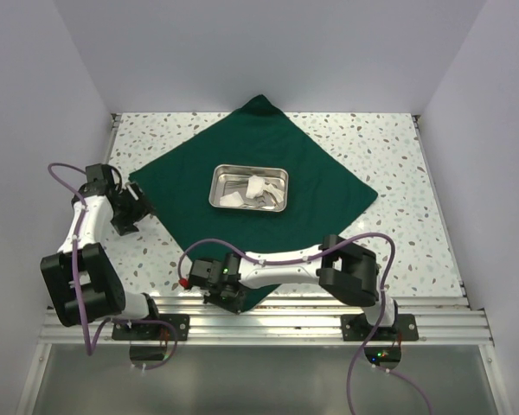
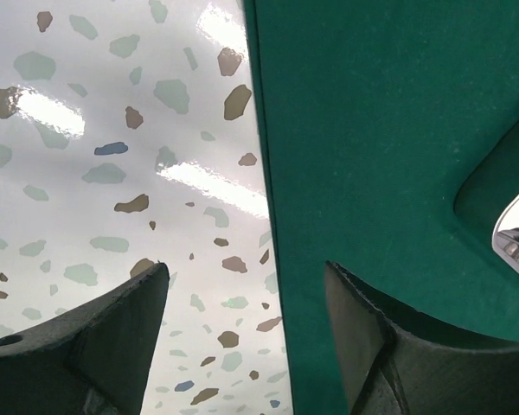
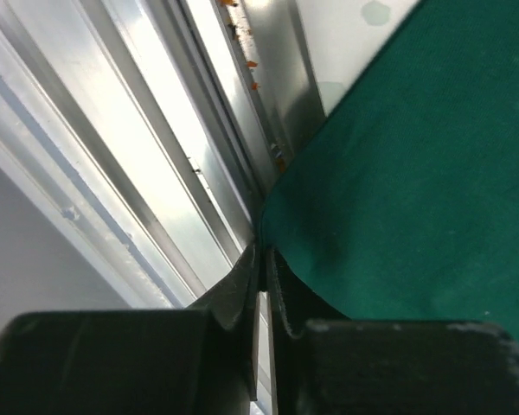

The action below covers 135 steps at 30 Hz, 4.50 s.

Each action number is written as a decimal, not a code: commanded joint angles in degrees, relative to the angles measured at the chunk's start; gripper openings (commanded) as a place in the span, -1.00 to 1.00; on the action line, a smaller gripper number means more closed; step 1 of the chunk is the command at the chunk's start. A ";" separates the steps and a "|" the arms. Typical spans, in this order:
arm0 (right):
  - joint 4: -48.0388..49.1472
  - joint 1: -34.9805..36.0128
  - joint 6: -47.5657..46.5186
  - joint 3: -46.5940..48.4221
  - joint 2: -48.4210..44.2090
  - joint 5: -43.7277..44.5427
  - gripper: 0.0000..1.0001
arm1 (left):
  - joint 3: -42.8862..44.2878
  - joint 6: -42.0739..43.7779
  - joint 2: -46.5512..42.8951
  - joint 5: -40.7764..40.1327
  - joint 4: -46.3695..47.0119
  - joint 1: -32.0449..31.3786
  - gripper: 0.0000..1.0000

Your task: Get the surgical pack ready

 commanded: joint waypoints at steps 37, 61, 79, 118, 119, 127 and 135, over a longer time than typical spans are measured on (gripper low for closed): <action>21.06 -38.48 -7.98 59.59 22.88 32.12 -1.00 | 11.65 -0.21 12.05 -6.63 2.06 -0.18 0.60; 22.92 -47.88 0.55 60.02 31.14 20.17 -0.93 | 20.71 -2.40 19.53 -7.69 2.06 -0.09 0.64; 22.74 -48.15 5.73 58.01 36.07 19.11 -0.89 | 32.83 -1.79 28.66 -6.90 1.80 1.31 1.00; 21.60 -49.64 11.53 54.31 38.62 6.89 -0.56 | 50.14 2.00 48.35 -5.14 -1.45 2.02 0.97; 21.60 -49.56 11.53 54.31 38.62 6.89 -0.55 | 50.59 1.64 48.88 -4.36 -1.71 2.02 0.95; 21.77 -49.64 11.80 54.31 38.88 6.71 -0.47 | 50.68 -0.03 51.78 -0.66 0.56 2.02 0.75; 21.16 -49.56 12.50 54.66 38.71 6.89 -0.32 | 46.82 0.32 50.03 4.88 3.29 1.93 -0.13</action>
